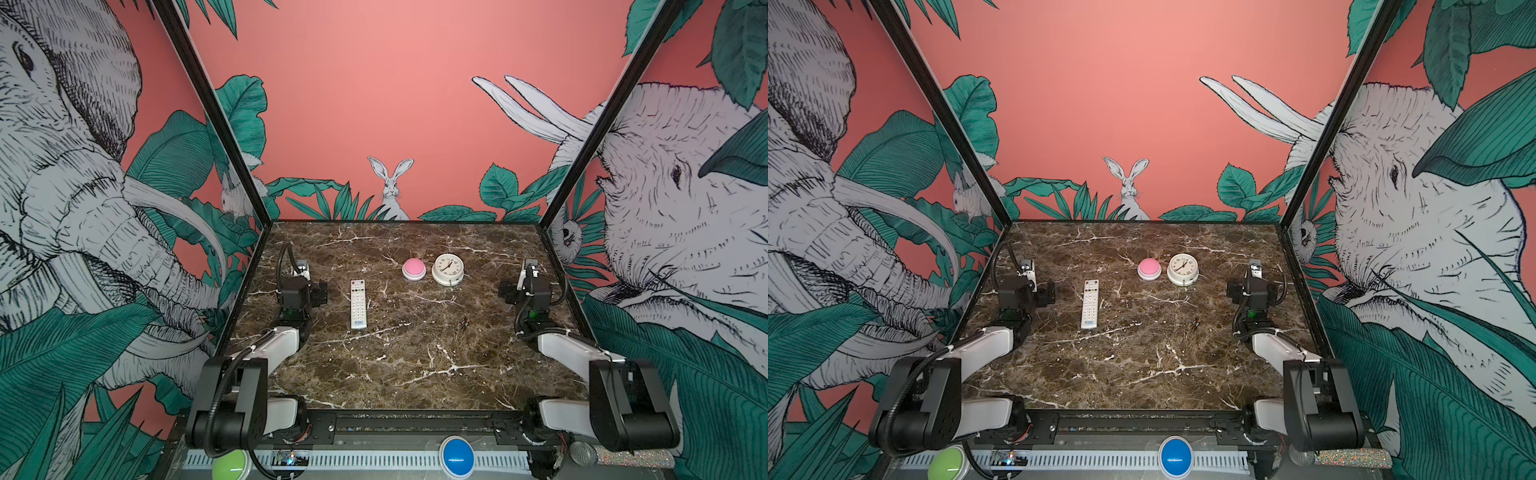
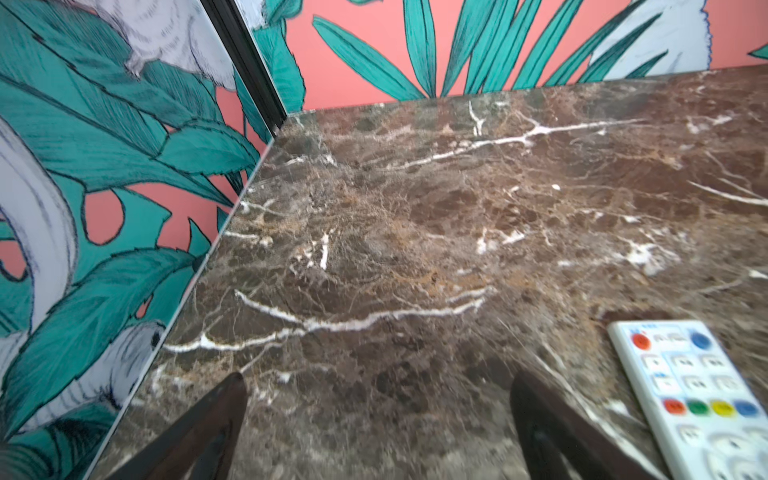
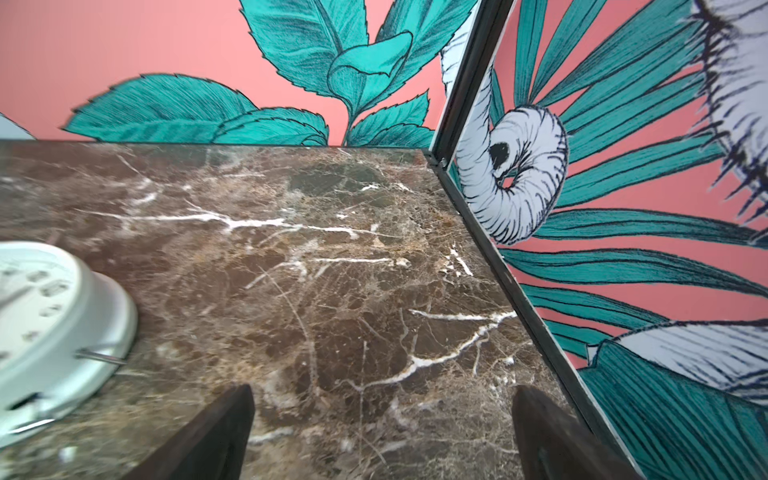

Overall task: Load the batteries into the remote control
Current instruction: 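Move the left gripper over the white remote while the right gripper moves toward the batteries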

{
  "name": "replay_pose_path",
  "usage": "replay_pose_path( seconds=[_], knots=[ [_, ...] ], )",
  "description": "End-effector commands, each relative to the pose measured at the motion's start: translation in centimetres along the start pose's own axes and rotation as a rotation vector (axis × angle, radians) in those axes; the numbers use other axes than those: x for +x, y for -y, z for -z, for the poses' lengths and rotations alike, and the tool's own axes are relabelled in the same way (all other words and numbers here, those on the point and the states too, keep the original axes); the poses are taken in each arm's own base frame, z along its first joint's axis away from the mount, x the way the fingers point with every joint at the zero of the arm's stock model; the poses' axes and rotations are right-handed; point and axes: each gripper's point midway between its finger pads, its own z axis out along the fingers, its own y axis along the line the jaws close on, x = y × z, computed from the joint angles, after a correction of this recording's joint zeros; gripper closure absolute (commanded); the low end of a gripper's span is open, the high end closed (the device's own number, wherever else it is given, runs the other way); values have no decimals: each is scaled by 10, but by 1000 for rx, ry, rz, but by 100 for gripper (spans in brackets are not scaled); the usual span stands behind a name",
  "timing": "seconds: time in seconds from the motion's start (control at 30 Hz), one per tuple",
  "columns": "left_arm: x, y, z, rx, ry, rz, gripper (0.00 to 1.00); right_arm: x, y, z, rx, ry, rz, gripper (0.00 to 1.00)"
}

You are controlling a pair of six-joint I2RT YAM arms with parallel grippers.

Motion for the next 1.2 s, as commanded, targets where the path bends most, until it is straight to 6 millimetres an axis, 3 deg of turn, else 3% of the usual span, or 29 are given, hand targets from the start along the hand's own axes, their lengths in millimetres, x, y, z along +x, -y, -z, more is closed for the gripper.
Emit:
replay_pose_path(
  seconds=[0.0, 0.2, 0.47, 0.63, 0.83, 1.17],
  knots=[
    [-10, -1, 14, 23, -71, 94, 1, -10, -11, 12, -66, -23, -48, 1],
    [-6, 7, 34, 66, -266, 245, 0, -27, -27, 32, -108, -112, -37, 1],
    [-14, 58, 59, 283, -429, 279, 0, -21, -69, 53, -235, -231, 36, 1],
    [-8, 91, 71, 356, -573, 177, 0, -14, -94, 65, -304, -292, 70, 1],
    [4, 111, 66, 346, -696, 86, 0, -8, -119, 77, -366, -326, 107, 1],
    [36, 152, 38, 278, -775, 24, 0, 4, -146, 86, -413, -366, 168, 1]
  ],
)
